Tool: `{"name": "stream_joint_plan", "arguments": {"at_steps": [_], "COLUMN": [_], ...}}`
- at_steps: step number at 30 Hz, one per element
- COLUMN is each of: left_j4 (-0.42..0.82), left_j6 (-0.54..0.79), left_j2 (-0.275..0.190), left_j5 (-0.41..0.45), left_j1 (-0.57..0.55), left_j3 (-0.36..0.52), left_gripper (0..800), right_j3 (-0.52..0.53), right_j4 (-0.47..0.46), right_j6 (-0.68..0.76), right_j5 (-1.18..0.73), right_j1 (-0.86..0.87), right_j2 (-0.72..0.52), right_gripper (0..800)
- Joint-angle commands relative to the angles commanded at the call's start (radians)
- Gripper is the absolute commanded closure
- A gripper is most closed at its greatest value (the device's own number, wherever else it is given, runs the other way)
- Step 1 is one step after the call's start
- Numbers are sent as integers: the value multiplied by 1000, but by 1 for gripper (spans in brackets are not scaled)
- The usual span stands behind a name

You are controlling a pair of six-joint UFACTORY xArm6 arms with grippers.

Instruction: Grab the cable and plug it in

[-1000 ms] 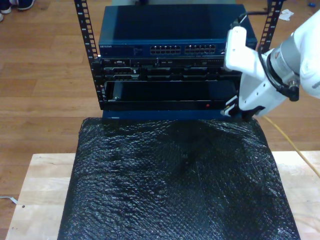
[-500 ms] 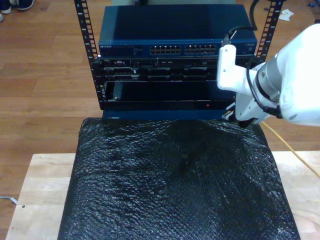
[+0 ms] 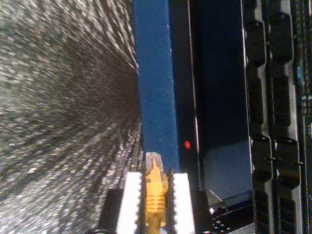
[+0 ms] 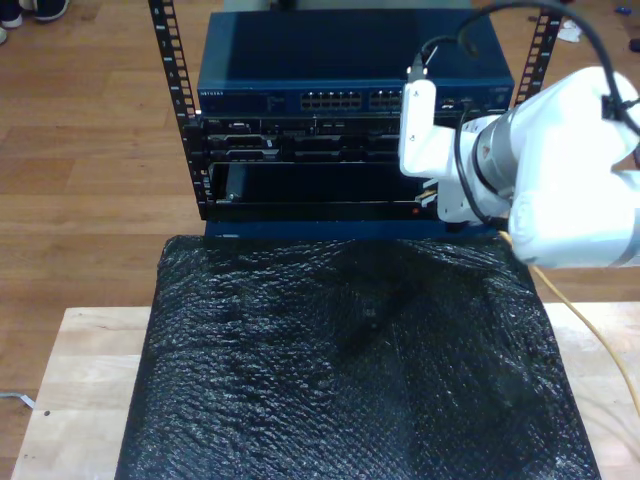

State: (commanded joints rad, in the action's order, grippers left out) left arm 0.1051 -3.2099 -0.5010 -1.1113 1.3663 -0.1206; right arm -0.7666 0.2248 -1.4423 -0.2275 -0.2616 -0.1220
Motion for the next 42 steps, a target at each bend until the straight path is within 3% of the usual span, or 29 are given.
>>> {"name": "stream_joint_plan", "arguments": {"at_steps": [10,22,34,42], "left_j4": [0,0,0,0], "left_j6": [0,0,0,0], "left_j2": [0,0,0,0], "left_j5": [0,0,0,0], "left_j1": [0,0,0,0], "left_j3": [0,0,0,0], "left_gripper": [0,0,0,0], "right_j3": [46,52,138,141], "right_j4": [-43,-44,-58,-64], "right_j6": [-18,-15,-31,-52], "right_j5": [301,330,493,592], "right_j1": [-2,-25,-43,-37], "right_j2": [12,11,9,60], "right_gripper": [800,800,800,800]}}
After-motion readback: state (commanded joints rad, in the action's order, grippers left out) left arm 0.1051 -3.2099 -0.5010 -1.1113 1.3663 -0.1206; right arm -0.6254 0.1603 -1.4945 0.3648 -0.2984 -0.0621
